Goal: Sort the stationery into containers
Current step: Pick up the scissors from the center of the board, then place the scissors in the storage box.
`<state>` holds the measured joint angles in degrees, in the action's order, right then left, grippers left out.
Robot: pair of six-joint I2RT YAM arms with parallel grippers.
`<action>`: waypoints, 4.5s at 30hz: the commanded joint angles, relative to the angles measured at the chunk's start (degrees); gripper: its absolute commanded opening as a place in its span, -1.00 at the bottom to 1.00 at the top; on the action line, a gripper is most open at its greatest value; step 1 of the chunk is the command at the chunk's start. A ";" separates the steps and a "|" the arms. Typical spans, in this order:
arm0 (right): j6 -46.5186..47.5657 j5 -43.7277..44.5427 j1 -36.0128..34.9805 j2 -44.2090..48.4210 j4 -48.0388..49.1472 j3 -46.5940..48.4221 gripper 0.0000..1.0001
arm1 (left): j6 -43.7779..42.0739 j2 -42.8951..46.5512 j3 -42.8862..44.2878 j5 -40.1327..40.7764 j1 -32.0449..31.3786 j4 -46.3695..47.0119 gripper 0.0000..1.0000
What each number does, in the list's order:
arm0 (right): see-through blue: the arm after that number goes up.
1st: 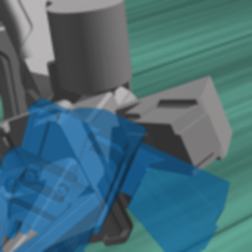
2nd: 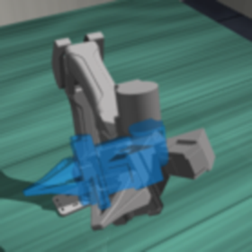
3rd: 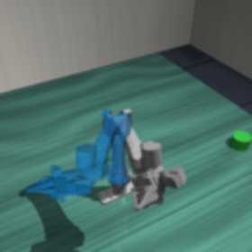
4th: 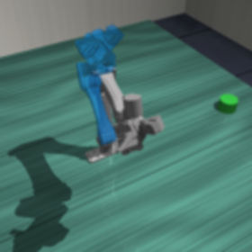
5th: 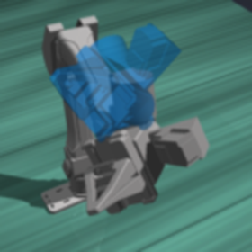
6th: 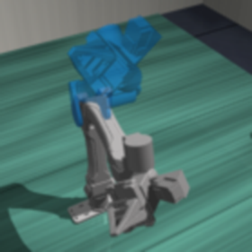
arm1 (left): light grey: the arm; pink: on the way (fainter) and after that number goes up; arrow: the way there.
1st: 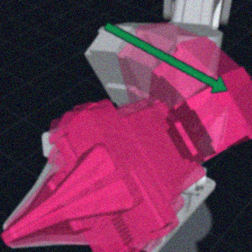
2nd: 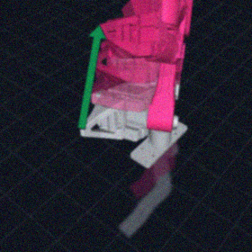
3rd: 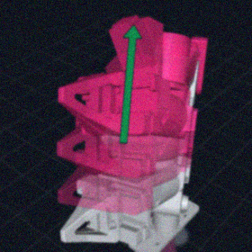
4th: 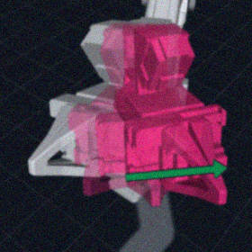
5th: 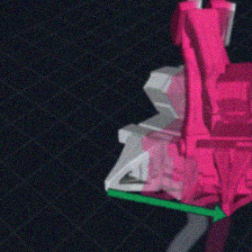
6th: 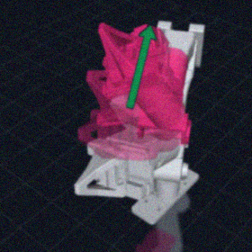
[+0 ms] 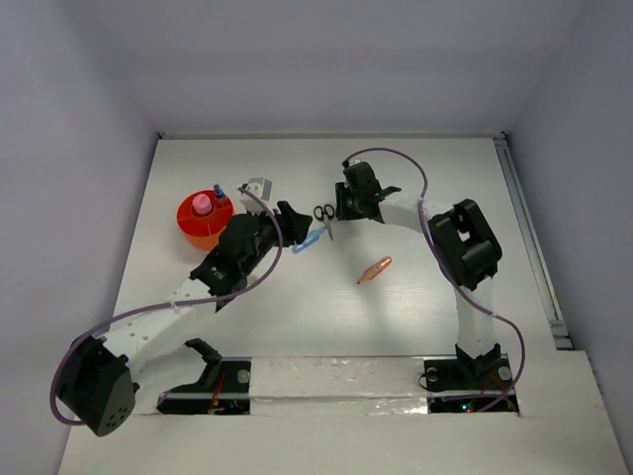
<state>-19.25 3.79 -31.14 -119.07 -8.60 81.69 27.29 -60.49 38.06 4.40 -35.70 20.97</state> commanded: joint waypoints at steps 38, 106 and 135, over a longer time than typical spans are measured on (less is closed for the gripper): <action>10.81 -1.16 -2.44 -10.83 -9.50 19.47 -0.24 | 1.10 14.70 -7.92 -2.21 -0.42 -3.75 0.04; 7.47 -23.13 -1.91 22.83 15.02 -8.39 -1.00 | 10.59 -22.92 5.27 -21.01 10.30 23.15 -0.42; -3.51 -29.72 -1.91 32.83 21.60 -18.13 0.20 | 3.56 15.82 -8.62 15.26 10.91 -1.44 -1.00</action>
<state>-18.96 -24.86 -33.01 -92.01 6.15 66.57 33.06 -52.18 30.85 8.10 -25.58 25.10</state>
